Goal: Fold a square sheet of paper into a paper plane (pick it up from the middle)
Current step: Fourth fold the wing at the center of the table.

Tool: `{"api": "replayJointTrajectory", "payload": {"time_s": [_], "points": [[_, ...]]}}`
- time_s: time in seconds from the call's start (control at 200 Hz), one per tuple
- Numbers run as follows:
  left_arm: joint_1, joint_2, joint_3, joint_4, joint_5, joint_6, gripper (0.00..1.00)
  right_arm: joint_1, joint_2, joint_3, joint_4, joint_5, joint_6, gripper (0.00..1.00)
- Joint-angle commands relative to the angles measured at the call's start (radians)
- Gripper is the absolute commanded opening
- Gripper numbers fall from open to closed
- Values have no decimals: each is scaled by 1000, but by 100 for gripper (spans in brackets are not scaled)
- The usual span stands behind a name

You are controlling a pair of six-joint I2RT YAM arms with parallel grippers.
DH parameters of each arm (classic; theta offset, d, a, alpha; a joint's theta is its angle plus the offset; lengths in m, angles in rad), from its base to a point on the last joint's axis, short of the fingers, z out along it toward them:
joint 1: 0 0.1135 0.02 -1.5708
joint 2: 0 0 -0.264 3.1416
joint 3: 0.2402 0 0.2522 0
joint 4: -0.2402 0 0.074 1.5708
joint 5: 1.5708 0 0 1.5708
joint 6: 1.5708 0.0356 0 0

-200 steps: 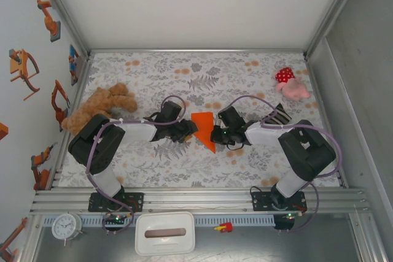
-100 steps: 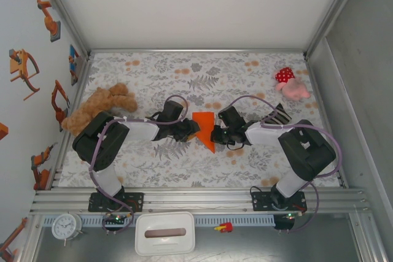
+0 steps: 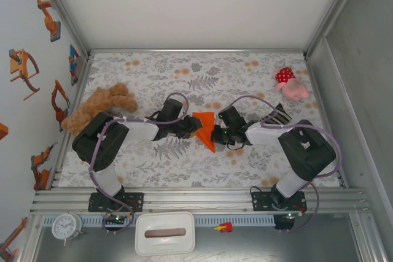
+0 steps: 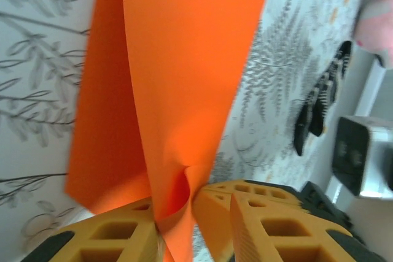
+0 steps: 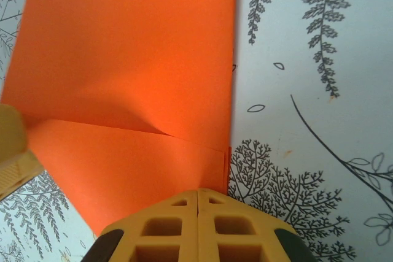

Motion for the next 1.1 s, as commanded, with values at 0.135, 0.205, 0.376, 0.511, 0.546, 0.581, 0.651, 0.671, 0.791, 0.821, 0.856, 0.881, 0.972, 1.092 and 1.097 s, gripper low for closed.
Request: {"api": "replayJointTrajectory", "payload": {"time_s": [0.135, 0.205, 0.376, 0.511, 0.546, 0.581, 0.651, 0.671, 0.791, 0.821, 0.856, 0.881, 0.972, 1.092, 1.097], "points": [[22, 49, -5, 108, 83, -29, 31, -13, 22, -33, -46, 40, 7, 5], [22, 56, 2, 85, 84, -13, 30, -15, 19, -33, -45, 39, 7, 5], [25, 60, 28, 2, 86, 27, 29, -16, 13, -33, -45, 34, 5, 6], [28, 64, 46, -42, 87, 50, 25, -19, 4, -28, -45, 31, 1, 7], [29, 67, 50, -52, 89, 55, 24, -20, -3, -25, -46, 26, -10, 8], [31, 66, 54, -61, 91, 57, 21, -22, -15, -19, -53, 24, -30, 8], [39, 59, 44, -43, 91, 43, 14, -24, -56, 7, -94, 40, -81, 12], [42, 54, 41, -41, 89, 41, 13, -24, -73, 18, -114, 50, -96, 14], [54, 16, 52, -109, 66, 65, 8, -24, -168, 66, -209, 113, -191, 25], [54, 6, 54, -122, 55, 67, 8, -24, -188, 73, -228, 129, -208, 27], [54, -7, 54, -136, 44, 64, 8, -22, -208, 79, -248, 151, -225, 30], [53, -13, 55, -141, 34, 60, 8, -20, -222, 80, -259, 167, -236, 32], [52, -37, 53, -173, -9, 38, 8, 6, -263, 76, -286, 250, -258, 47], [47, -62, 64, -224, -74, 13, 8, 85, -281, 82, -313, 369, -288, 53], [47, -62, 65, -226, -76, 13, 8, 91, -281, 82, -313, 375, -290, 53]]}}
